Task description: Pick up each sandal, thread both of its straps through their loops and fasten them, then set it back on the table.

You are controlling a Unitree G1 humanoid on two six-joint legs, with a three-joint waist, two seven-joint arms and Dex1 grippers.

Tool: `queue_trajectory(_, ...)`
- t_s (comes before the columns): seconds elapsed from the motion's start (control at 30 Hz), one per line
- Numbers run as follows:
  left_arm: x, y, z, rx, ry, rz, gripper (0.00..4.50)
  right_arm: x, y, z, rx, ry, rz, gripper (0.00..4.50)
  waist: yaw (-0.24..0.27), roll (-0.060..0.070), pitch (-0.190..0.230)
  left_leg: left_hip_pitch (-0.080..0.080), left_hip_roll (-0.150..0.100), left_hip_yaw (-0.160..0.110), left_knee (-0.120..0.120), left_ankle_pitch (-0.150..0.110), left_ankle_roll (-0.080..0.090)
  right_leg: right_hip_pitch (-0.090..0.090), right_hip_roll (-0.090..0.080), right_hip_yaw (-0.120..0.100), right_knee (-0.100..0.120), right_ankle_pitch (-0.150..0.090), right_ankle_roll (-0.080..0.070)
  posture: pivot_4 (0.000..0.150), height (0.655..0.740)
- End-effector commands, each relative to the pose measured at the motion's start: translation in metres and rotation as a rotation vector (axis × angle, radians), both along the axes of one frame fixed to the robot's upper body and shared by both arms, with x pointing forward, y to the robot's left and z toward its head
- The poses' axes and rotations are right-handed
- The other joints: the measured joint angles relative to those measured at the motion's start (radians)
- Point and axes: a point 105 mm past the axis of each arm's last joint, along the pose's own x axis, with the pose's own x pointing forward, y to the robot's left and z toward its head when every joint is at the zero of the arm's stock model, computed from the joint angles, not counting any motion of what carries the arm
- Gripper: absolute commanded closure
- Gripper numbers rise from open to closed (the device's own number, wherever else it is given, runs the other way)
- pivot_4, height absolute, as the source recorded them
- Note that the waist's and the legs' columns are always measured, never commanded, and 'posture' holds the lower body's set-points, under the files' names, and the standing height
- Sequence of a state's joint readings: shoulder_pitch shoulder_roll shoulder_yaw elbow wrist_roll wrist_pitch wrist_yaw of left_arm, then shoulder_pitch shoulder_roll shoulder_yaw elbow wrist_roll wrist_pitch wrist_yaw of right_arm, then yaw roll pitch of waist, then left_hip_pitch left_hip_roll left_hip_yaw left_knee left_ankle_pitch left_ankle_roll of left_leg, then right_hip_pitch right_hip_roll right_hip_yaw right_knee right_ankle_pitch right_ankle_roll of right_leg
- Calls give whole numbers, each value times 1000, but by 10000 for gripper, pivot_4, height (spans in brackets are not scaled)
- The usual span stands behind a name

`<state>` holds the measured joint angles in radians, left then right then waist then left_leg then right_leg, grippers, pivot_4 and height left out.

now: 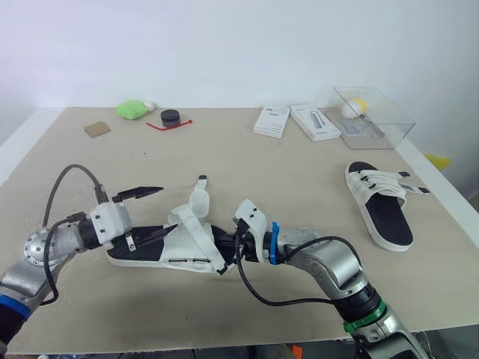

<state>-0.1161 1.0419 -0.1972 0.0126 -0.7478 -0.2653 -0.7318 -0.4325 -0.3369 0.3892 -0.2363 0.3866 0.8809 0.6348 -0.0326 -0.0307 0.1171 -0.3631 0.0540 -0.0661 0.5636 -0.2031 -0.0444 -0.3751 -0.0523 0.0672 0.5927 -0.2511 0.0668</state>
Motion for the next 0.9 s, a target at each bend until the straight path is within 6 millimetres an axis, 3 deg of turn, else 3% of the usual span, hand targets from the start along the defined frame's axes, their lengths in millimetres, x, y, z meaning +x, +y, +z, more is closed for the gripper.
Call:
queue_trajectory(0.03,4,7,27,-207,179,36,1009,3,-10,-14,-64,34,-33,45000,0,-1,1,0,1,0,0,0,0,0,0,-1,0,-2,-1,1500,7400)
queue_trajectory(0.13,-6,9,29,-309,372,-7,1009,4,-10,-14,-65,33,-32,45000,-1,-1,1,0,2,0,0,0,-1,-1,0,-4,0,-10,-4,1500,7400)
queue_trajectory(0.3,-44,-1,32,-397,698,-169,1009,5,-10,-13,-64,30,-33,45000,-3,-1,2,1,3,3,0,-3,-5,-1,0,-3,0,-11,-4,1500,7400)
queue_trajectory(0.43,-62,-3,29,-386,792,-216,1009,5,-10,-13,-63,31,-29,45000,-3,-1,2,2,4,4,0,-6,-10,-1,0,-3,0,-12,-5,1500,7400)
queue_trajectory(0.6,-65,-25,18,-352,773,-240,1009,5,-8,-12,-63,32,-24,45000,0,0,2,3,4,5,0,-7,-12,-3,-2,-3,-5,-13,-8,1500,7400)
queue_trajectory(0.9,-40,-56,-13,-239,640,-163,1009,4,-7,-12,-56,35,-30,45000,3,0,2,3,2,9,1,-7,-11,-4,-2,1,-10,-12,-9,1500,7400)
